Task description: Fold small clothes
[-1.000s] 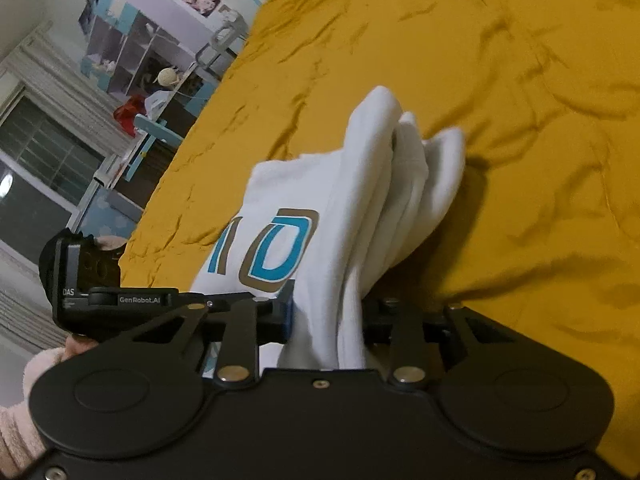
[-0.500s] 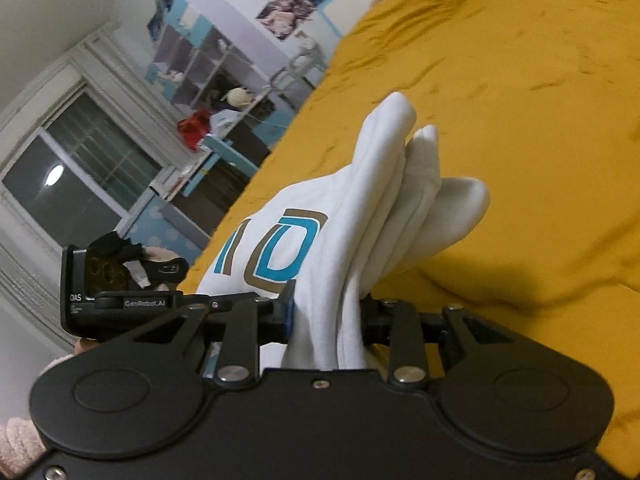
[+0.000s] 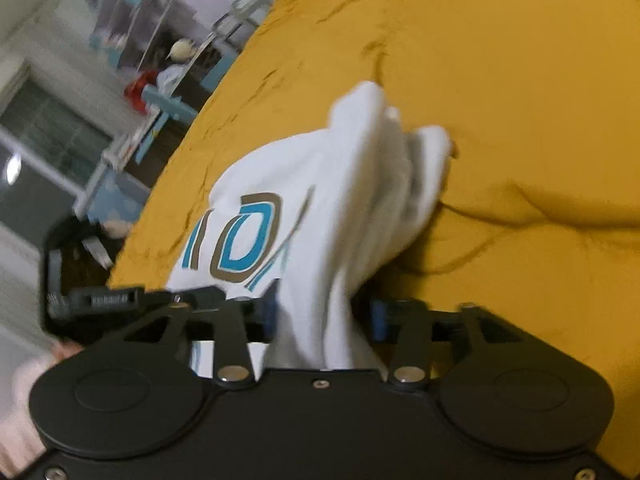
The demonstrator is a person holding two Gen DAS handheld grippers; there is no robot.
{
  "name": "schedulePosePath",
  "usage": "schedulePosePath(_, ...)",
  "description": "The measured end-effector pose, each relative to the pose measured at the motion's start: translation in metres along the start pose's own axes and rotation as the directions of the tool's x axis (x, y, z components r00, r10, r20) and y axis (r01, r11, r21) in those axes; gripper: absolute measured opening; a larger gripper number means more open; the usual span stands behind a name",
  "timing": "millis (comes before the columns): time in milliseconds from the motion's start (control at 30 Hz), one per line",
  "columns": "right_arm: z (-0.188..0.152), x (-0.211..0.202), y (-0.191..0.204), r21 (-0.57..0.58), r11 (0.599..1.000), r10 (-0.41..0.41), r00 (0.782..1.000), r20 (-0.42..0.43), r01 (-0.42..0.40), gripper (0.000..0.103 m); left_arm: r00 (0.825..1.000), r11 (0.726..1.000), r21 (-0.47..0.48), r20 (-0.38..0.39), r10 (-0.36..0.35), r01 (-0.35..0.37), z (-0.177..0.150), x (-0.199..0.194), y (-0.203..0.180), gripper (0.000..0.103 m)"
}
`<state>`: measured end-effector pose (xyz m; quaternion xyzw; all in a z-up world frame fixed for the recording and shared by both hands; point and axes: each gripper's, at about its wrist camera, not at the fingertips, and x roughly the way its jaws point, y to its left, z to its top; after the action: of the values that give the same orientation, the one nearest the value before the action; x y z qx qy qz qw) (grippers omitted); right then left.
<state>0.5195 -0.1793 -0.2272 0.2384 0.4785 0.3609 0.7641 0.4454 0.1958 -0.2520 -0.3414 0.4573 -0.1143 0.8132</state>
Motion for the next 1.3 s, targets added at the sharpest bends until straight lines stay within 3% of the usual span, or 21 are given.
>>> schedulePosePath(67,-0.004,-0.016,0.001,0.0,1.0,0.017,1.0,-0.019,-0.017,0.051,1.0,1.0,0.012,-0.007,0.025,-0.025,-0.011,-0.018,-0.001,0.068)
schedulePosePath(133,-0.015,-0.036,0.008,-0.018,1.0,0.02,0.999,-0.046,-0.021,0.058,1.0,1.0,0.025,-0.013,0.015,-0.014,-0.031,-0.04,0.003,0.076)
schedulePosePath(167,-0.022,-0.045,0.01,-0.019,1.0,0.024,0.998,-0.055,-0.025,0.066,1.0,1.0,0.024,-0.019,0.011,-0.011,-0.042,-0.046,0.003,0.081)
schedulePosePath(300,-0.049,-0.067,0.008,-0.021,1.0,0.003,0.997,-0.081,-0.005,0.07,0.997,1.0,0.004,-0.08,0.006,-0.006,-0.08,-0.05,0.002,0.082)
schedulePosePath(433,-0.062,-0.062,0.005,-0.012,1.0,-0.016,0.993,-0.114,0.015,0.07,0.998,0.998,0.061,-0.057,0.03,-0.027,-0.095,-0.041,-0.013,0.082)
schedulePosePath(467,-0.064,-0.058,0.006,-0.021,0.999,-0.03,0.993,-0.116,0.028,0.07,0.998,0.999,0.047,-0.056,0.02,-0.017,-0.094,-0.038,-0.014,0.079)
schedulePosePath(500,-0.067,-0.055,0.008,-0.031,0.999,-0.039,0.992,-0.116,0.036,0.071,0.998,1.0,0.025,-0.058,0.013,-0.011,-0.093,-0.036,-0.012,0.059)
schedulePosePath(533,-0.068,-0.054,0.011,-0.046,0.998,-0.044,0.993,-0.112,0.04,0.069,0.998,1.0,0.014,-0.063,0.016,-0.015,-0.092,-0.034,-0.013,0.049)
schedulePosePath(600,-0.069,-0.052,0.021,-0.092,0.995,-0.047,0.991,-0.122,0.036,0.036,0.998,1.0,0.005,-0.064,0.029,-0.028,-0.09,-0.035,-0.012,0.025)
schedulePosePath(667,-0.068,-0.052,0.032,-0.138,0.989,-0.077,0.99,-0.116,0.061,0.031,0.998,1.0,-0.002,-0.057,0.014,-0.015,-0.085,-0.038,-0.018,0.015)
schedulePosePath(833,-0.066,-0.082,0.052,-0.155,0.988,0.013,0.998,-0.064,-0.023,0.017,0.997,1.0,0.026,-0.076,-0.008,0.01,-0.081,-0.067,-0.032,0.012)
schedulePosePath(933,-0.078,-0.085,0.049,-0.178,0.984,0.001,0.996,-0.087,-0.017,0.015,0.992,0.998,0.06,-0.121,0.033,-0.025,-0.09,-0.062,-0.03,0.016)
schedulePosePath(1000,-0.091,-0.072,0.032,-0.157,0.987,-0.06,0.99,-0.13,0.039,0.015,0.987,0.998,0.033,-0.15,0.051,-0.046,-0.097,-0.047,-0.014,0.027)
schedulePosePath(1100,-0.105,-0.066,0.005,-0.086,0.995,-0.061,0.991,-0.116,0.052,0.016,0.99,1.0,-0.03,-0.139,-0.006,0.002,-0.103,-0.046,0.003,0.033)
schedulePosePath(1167,-0.104,-0.07,0.001,-0.034,0.999,-0.033,0.994,-0.1,0.029,0.017,0.99,1.0,-0.021,-0.139,-0.017,0.014,-0.101,-0.053,0.0,0.037)
schedulePosePath(1267,-0.094,-0.084,0.014,-0.099,0.993,-0.07,0.993,-0.097,0.06,0.029,0.994,0.998,0.046,-0.105,0.037,-0.032,-0.096,-0.078,-0.015,0.045)
schedulePosePath(1300,-0.09,-0.092,0.025,-0.156,0.985,-0.09,0.993,-0.071,0.078,0.029,0.996,0.996,0.077,-0.075,0.056,-0.05,-0.092,-0.088,-0.022,0.053)
